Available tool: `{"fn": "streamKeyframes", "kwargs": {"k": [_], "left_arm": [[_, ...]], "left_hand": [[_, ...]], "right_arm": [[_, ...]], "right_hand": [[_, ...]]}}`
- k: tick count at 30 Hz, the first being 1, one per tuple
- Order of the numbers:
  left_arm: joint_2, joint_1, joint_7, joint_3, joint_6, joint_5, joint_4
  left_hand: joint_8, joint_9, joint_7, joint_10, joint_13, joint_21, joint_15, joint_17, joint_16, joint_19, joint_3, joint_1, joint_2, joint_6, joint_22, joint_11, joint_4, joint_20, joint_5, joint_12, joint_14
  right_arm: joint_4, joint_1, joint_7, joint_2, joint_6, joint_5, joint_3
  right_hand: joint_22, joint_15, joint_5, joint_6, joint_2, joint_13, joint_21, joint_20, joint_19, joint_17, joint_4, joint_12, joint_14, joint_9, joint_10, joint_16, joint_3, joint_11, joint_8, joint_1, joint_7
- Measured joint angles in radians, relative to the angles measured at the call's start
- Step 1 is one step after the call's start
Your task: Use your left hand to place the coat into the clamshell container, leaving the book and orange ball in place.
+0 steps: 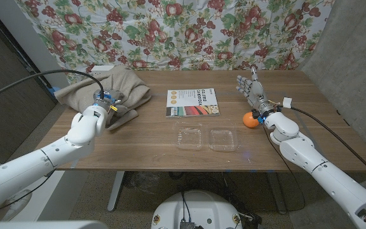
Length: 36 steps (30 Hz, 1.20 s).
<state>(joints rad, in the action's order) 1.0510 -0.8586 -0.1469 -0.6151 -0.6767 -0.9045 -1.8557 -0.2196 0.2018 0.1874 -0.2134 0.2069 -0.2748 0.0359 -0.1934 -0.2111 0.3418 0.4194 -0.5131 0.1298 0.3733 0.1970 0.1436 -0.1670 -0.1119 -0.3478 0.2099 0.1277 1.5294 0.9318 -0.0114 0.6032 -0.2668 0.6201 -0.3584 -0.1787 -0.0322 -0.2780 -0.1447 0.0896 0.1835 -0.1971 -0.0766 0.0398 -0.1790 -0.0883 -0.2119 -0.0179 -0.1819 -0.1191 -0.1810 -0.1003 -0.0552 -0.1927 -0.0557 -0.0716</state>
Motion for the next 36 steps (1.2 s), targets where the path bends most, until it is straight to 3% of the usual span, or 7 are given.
{"fn": "streamKeyframes", "kwargs": {"k": [12, 23, 34, 36], "left_arm": [[-0.007, 0.009, 0.007, -0.014, 0.0, 0.015, 0.013], [-0.017, 0.02, 0.01, -0.028, 0.0, 0.022, 0.025], [-0.026, 0.038, 0.015, -0.039, 0.011, 0.029, 0.038], [-0.028, 0.042, 0.015, -0.04, 0.013, 0.031, 0.041]], "left_hand": [[-0.007, 0.002, 0.002, -0.005, 0.0, -0.019, 0.002, -0.001, -0.008, 0.015, 0.008, -0.019, 0.005, 0.022, 0.003, 0.005, 0.003, 0.005, -0.004, 0.003, 0.034], [-0.009, 0.003, -0.003, -0.128, 0.012, -0.074, 0.002, -0.031, -0.064, 0.054, 0.025, -0.054, 0.01, 0.052, 0.036, 0.05, 0.003, 0.003, -0.008, 0.053, 0.177], [-0.011, 0.004, -0.012, -0.193, 0.026, -0.113, 0.006, -0.057, -0.106, 0.089, 0.035, -0.077, 0.015, 0.061, 0.058, 0.048, 0.004, 0.008, -0.011, 0.072, 0.263], [-0.029, 0.007, -0.018, -0.236, 0.033, -0.132, 0.008, -0.066, -0.118, 0.109, 0.043, -0.09, 0.017, 0.107, 0.066, 0.056, 0.001, 0.009, -0.011, 0.093, 0.293]], "right_arm": [[0.002, -0.006, 0.0, 0.001, 0.008, -0.002, 0.0], [-0.005, -0.016, 0.0, 0.0, 0.013, -0.003, -0.002], [-0.024, -0.028, -0.006, -0.008, 0.015, -0.001, -0.006], [-0.028, -0.03, -0.007, -0.011, 0.015, 0.0, -0.006]], "right_hand": [[0.0, 0.0, 0.0, 0.0, 0.0, 0.0, 0.0, 0.0, 0.0, 0.0, 0.0, 0.0, 0.0, 0.0, 0.0, 0.0, 0.0, 0.0, 0.0, 0.0, 0.0], [0.0, 0.0, 0.0, -0.002, 0.0, 0.0, 0.0, -0.004, 0.004, 0.0, 0.0, 0.0, 0.0, 0.0, 0.0, 0.0, 0.0, 0.0, 0.0, 0.0, -0.002], [0.0, 0.0, 0.0, -0.002, 0.0, 0.0, 0.0, -0.004, 0.004, 0.0, 0.0, 0.0, 0.0, 0.0, 0.0, 0.0, 0.0, 0.0, 0.0, 0.0, -0.002], [0.0, 0.0, 0.0, -0.002, 0.0, 0.0, 0.0, -0.004, 0.004, 0.0, 0.0, 0.0, 0.0, 0.0, -0.003, 0.0, 0.0, 0.003, 0.0, 0.0, -0.002]]}}
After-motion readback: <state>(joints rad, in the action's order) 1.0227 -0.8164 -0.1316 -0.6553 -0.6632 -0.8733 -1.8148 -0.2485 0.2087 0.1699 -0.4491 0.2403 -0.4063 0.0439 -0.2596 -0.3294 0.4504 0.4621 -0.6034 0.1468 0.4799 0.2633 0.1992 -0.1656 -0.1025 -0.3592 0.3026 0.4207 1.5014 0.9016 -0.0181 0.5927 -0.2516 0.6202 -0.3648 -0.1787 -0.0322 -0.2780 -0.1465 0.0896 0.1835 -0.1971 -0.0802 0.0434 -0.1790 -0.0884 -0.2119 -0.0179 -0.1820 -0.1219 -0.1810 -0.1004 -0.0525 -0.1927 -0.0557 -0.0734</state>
